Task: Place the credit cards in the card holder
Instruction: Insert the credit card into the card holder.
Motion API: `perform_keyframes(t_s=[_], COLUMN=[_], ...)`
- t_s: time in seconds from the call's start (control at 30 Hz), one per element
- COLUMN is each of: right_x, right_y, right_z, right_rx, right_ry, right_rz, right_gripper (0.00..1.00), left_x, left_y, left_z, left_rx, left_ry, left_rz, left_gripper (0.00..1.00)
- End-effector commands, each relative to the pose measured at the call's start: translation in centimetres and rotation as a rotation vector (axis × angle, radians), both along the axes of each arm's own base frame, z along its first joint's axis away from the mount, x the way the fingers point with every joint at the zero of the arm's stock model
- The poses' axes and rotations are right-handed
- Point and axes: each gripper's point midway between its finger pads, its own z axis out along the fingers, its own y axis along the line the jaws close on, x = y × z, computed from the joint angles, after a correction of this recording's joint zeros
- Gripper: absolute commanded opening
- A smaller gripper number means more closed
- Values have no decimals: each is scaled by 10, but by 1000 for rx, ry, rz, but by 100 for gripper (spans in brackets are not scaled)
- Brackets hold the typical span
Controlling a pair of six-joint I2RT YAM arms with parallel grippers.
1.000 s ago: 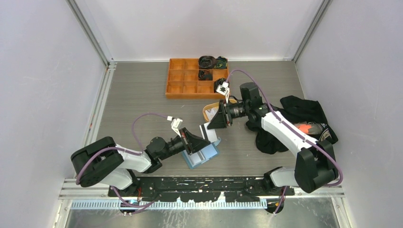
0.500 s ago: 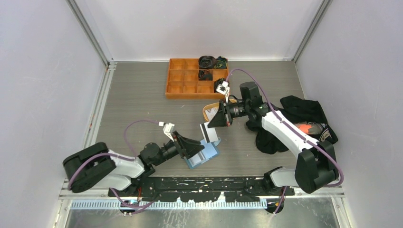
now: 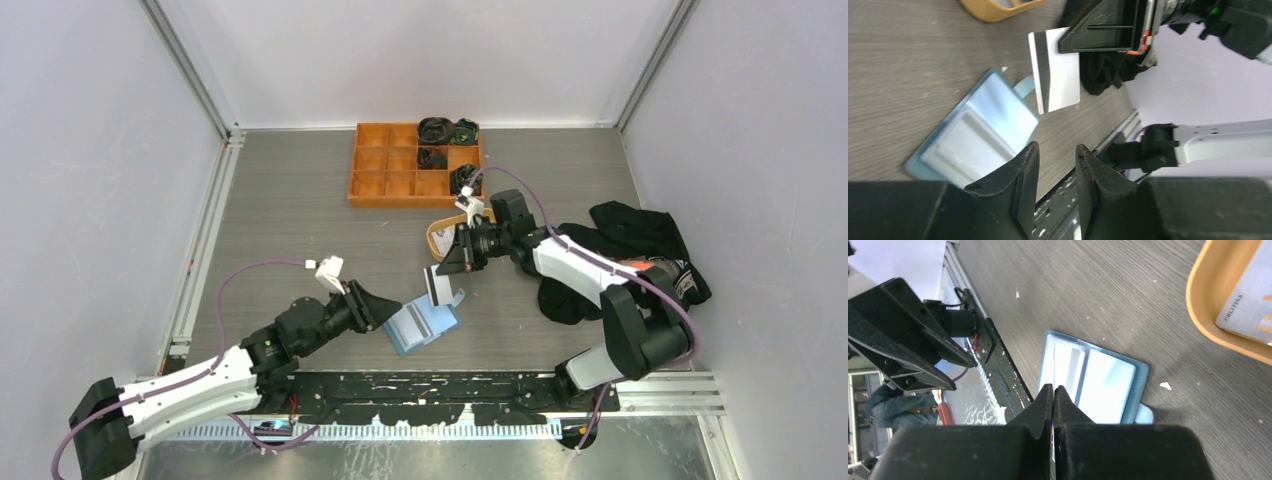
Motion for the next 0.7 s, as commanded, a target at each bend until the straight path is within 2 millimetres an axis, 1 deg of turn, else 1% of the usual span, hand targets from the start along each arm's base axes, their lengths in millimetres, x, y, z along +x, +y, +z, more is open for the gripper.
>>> perform_keyframes(t_s=[0.0,0.13,0.2,0.3,0.5,0.67], right_x=[17,8,9,7,1,-7], right_y=[12,18,22,23,25,30], right_z=[-11,-35,-40,-52,-64,-68], right_rx=[-4,-43,-36,-50,-54,-40], right_ry=[9,45,37,47,76,101], right_rz=[-86,-61,-47,-33,0,35], right_gripper=[1,1,1,1,1,1], left_x=[-2,-2,-3,-4,-6,-8], left_y=[12,3,0,0,6,8], left_z=[-38,-45,-53,-67,-79,-86], left_rx=[112,143,180,226,281,303], left_ry=[91,118,141,173,217,249], left_rz=[39,8,-1,-3,9,15], left_gripper=[32,32,33,36,43,48])
